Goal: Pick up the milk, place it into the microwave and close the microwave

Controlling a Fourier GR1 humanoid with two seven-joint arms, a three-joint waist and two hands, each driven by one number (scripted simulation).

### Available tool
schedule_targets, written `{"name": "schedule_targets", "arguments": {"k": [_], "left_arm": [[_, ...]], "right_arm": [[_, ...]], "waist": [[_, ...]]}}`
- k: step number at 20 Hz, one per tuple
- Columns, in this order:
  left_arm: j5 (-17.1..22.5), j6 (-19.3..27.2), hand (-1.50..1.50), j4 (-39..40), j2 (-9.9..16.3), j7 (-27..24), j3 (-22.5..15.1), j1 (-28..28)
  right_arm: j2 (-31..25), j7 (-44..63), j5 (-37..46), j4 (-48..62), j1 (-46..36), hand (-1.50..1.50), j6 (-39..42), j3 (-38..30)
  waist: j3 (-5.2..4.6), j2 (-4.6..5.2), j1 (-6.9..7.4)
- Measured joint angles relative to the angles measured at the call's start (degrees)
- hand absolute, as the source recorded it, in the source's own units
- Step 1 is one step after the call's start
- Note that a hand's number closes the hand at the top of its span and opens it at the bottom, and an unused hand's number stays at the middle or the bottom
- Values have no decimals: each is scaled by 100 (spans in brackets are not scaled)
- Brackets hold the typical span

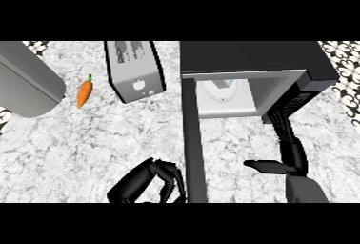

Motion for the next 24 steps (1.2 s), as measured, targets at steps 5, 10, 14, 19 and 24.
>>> {"name": "schedule_targets", "arguments": {"k": [5, 10, 14, 19, 24], "left_arm": [[16, 371, 150, 575, -12, -87, -621, -241], [130, 837, 150, 1204, -7, -274, -1391, -595], [305, 1520, 150, 1749, -6, -266, -2105, -1090], [970, 2832, 150, 2168, 22, -289, -2835, -1709], [1692, 4000, 150, 2384, 64, -282, -3413, -2160]], "right_arm": [[-63, 360, -187, -1602, 1142, -150, 292, 182], [-88, 828, -496, -3179, 2219, -150, 508, 223], [-245, 1149, -864, -4195, 2855, -150, 798, 106], [-373, 1603, -1380, -5152, 3323, -150, 1213, 72], [-541, 1901, -1825, -5642, 3492, -150, 1555, 6]], "waist": [[-3, 10, -21], [0, 35, 0], [1, 55, -18], [-4, 81, -94], [-2, 114, -200]]}}
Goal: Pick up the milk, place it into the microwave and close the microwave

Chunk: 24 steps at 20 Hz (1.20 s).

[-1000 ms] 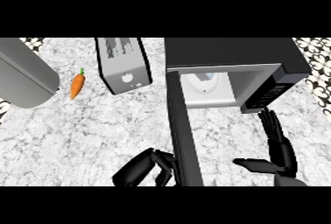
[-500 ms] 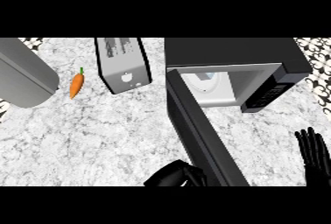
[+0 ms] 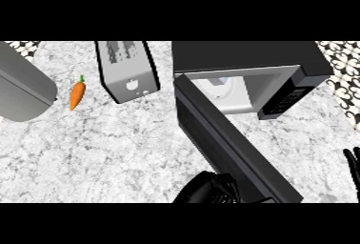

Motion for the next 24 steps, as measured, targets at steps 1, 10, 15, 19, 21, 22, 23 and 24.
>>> {"name": "schedule_targets", "arguments": {"k": [1, 10, 15, 19, 21, 22, 23, 24], "left_arm": [[129, 154, 150, 49, 8, -33, -58, -102], [1195, 1107, 150, 167, -43, -384, -311, -918], [1687, 1377, 150, 387, -56, -484, -194, -1393], [2073, 1591, 150, 586, -68, -434, -31, -1782], [2254, 1695, 150, 701, -73, -415, 52, -1955], [2364, 1723, 150, 758, -78, -410, 124, -2041], [2478, 1761, 150, 799, -79, -405, 189, -2117], [2574, 1797, 150, 844, -79, -425, 259, -2189]], "right_arm": [[-55, 65, -90, -86, 10, -150, 67, -22], [-517, 413, -616, -707, 51, -150, 735, 61], [-710, 560, -882, -936, 9, -150, 981, 96], [-791, 672, -1108, -1082, -26, -150, 1097, 133], [-827, 734, -1215, -1163, -40, -150, 1131, 146], [-833, 754, -1278, -1198, -43, -150, 1149, 156], [-855, 790, -1327, -1230, -27, -150, 1173, 165], [-873, 816, -1388, -1260, -26, -150, 1199, 174]], "waist": [[0, 10, -33], [-12, 76, -346], [-14, 133, -575], [-10, 174, -739], [-11, 193, -824], [-11, 207, -863], [-13, 217, -906], [-14, 233, -949]]}}
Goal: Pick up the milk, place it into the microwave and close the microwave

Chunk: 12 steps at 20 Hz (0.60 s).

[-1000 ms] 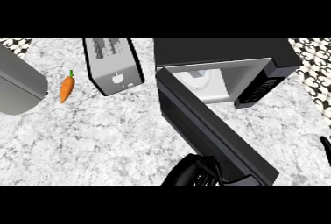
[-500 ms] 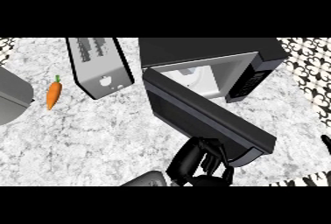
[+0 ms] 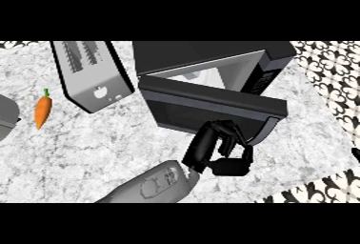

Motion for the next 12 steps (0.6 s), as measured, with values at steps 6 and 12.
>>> {"name": "schedule_targets", "arguments": {"k": [6, 12], "left_arm": [[610, 113, 150, 183, -16, -340, 457, -313], [1075, 97, 150, 506, -17, -613, 734, -674]], "right_arm": [[-142, 174, -292, -141, -36, -150, 70, -8], [-288, 331, -512, -303, -148, -150, 75, -32]], "waist": [[-13, 95, -175], [-11, 159, -330]]}}
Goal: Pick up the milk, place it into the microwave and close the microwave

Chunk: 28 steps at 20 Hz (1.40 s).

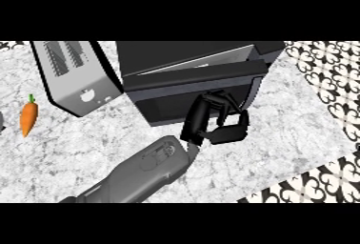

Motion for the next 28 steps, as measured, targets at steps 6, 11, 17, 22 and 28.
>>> {"name": "schedule_targets", "arguments": {"k": [6, 11, 17, 22, 28], "left_arm": [[337, -52, 150, 408, 0, -269, 225, -330], [579, -130, 150, 625, 0, -496, 302, -487], [798, -162, 150, 703, 0, -818, 275, -491], [960, -187, 150, 774, 0, -1037, 245, -503], [1122, -217, 150, 864, 0, -1273, 208, -529]], "right_arm": [[-156, 112, -205, -137, -77, -150, 42, -44], [-257, 208, -400, -226, -167, -150, 27, -77], [-380, 326, -622, -293, -241, -150, 9, -117], [-481, 417, -802, -309, -274, -150, -19, -188], [-613, 508, -992, -341, -319, -150, -37, -281]], "waist": [[9, 51, -161], [12, 71, -229], [19, 69, -272], [25, 61, -304], [29, 65, -353]]}}
